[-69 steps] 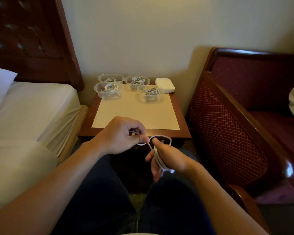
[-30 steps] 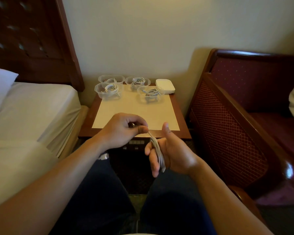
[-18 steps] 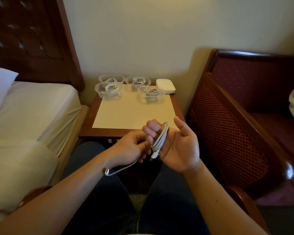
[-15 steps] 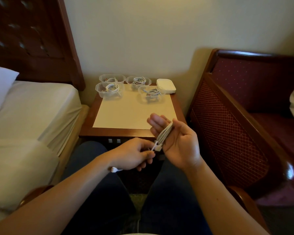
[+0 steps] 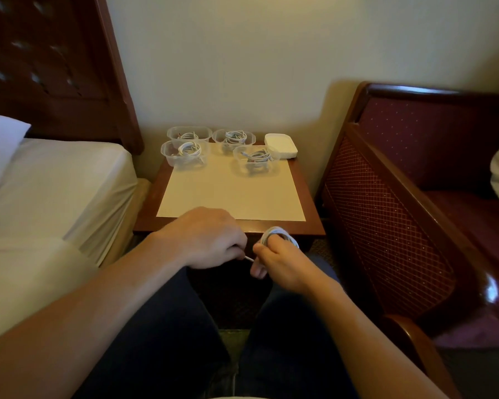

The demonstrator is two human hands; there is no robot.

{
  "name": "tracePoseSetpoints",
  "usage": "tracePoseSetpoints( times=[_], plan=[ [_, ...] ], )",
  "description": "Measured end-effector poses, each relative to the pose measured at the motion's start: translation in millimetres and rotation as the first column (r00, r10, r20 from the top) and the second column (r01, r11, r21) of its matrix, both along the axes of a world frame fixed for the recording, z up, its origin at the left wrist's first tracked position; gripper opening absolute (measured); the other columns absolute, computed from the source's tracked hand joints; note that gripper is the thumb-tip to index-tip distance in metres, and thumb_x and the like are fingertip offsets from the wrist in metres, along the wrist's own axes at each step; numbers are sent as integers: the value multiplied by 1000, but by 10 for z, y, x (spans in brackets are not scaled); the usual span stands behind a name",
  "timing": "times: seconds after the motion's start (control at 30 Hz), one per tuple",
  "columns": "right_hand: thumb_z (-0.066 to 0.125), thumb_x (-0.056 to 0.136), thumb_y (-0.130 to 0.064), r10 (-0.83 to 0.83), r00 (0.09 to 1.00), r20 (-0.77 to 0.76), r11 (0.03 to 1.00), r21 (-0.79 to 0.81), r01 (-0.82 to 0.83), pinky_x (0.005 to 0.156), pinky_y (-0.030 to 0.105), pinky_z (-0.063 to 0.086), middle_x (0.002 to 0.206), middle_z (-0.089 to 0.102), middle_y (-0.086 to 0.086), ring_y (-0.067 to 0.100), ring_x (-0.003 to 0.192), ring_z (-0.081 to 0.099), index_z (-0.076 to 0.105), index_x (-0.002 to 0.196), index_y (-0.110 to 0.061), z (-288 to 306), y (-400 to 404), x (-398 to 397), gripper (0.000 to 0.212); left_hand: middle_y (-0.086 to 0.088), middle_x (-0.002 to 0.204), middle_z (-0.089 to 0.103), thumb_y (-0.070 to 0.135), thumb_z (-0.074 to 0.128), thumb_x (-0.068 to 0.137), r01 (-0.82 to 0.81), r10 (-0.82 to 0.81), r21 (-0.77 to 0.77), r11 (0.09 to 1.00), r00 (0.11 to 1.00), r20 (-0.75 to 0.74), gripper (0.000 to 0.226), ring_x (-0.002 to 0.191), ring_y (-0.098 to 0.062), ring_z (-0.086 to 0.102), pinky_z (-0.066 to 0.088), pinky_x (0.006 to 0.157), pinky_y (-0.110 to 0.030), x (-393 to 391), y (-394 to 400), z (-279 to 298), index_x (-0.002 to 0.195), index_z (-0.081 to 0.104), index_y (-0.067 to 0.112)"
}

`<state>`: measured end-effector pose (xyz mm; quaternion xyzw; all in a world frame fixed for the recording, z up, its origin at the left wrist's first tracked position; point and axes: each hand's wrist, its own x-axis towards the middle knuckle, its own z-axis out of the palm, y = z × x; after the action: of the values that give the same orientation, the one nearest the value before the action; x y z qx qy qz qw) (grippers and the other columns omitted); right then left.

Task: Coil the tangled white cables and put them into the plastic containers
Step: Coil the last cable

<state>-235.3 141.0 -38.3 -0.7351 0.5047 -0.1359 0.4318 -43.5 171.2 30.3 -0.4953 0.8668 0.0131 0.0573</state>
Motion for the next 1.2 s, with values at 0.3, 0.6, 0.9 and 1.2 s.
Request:
tracePoseSetpoints(
  times=[0.3,0.6,0.9,1.2],
  plan=[
    [7,92,-78,-26,864,503,754,577,-314,39,24,29,39,33,-1,14,29,33,57,79,-2,245,78,33,92,12,97,67,28,46,98,-89,-92,-305,948,842,-532,19,97,-13,59,47,85,-42,105,-95,-458,96,65,24],
    [13,98,-71,-300,754,585,733,647,-211,35,19,29,33,30,-1,12,26,32,56,69,-1,337,117,198,87,5,73,64,32,44,105,-274,342,262,925,303,-890,29,77,-15,61,49,79,-47,-194,81,-634,83,59,20],
    [34,107,-52,-386,743,548,877,468,110,66,39,55,56,59,12,24,50,59,68,73,-1,279,112,329,70,6,69,62,26,43,109,-412,363,269,871,171,-916,31,68,-12,57,48,71,-45,-182,49,-700,83,60,21],
    [40,110,-32,-227,733,641,952,305,28,81,40,53,76,66,10,20,71,62,70,109,-1,281,176,280,43,11,71,55,21,43,107,-614,185,-66,786,337,-923,24,65,-6,53,36,58,-19,-200,6,-684,86,54,19]
  ],
)
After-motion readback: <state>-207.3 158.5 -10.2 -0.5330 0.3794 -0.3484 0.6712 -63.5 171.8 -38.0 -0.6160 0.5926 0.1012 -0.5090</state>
